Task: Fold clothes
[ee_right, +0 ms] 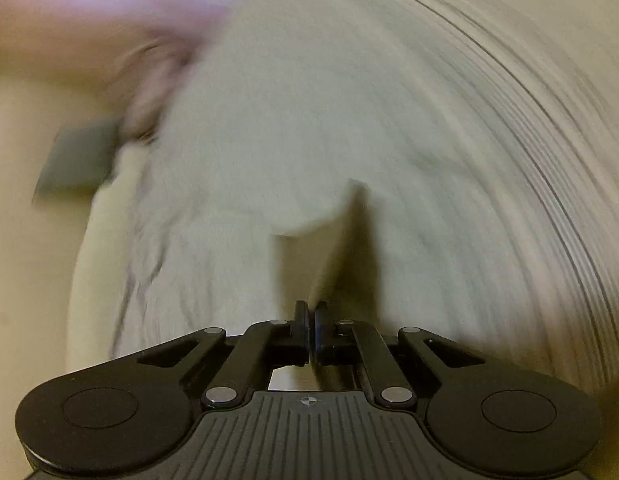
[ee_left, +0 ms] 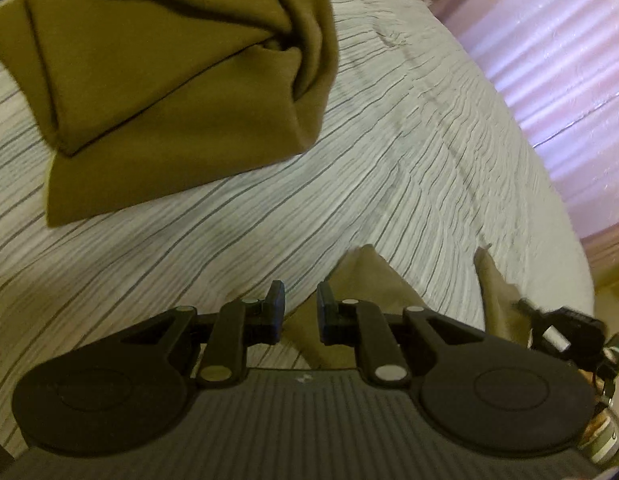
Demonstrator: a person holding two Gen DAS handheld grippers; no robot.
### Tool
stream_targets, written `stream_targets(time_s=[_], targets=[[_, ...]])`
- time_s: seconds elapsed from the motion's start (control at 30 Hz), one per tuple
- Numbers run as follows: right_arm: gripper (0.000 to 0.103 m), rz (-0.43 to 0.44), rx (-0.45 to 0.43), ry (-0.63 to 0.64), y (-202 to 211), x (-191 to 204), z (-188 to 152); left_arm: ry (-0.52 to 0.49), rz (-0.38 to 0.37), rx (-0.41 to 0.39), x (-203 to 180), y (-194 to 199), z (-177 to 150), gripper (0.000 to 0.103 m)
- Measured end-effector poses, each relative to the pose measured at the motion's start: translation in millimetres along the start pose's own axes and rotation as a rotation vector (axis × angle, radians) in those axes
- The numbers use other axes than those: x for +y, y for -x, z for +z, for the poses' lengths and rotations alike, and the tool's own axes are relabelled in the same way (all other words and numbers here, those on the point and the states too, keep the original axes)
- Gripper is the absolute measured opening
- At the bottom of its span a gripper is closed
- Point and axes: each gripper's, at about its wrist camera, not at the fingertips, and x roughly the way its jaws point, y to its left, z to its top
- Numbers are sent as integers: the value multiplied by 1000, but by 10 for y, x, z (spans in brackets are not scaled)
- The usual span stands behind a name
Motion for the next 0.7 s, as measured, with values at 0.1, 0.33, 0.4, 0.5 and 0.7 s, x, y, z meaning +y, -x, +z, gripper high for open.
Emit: stream_targets(time_s=[0.1,0.33,0.4,0.5,0.7], targets=[[2,36,-39,366,194,759,-369,15,-19,2,78,87,2,11],[3,-68,202,1002,-85,1483,-1948,52,-32,-5,234,211,-37,11],[3,-99,257,1031,-120,1386,-2162,63,-33,-1,275,225,-67,11],[10,-131,278,988,15,1222,-2240,62,-56,19,252,188,-116,11],[67,-117,162,433,765,654,-1792,87,-147,75,41,-15,-223,13]])
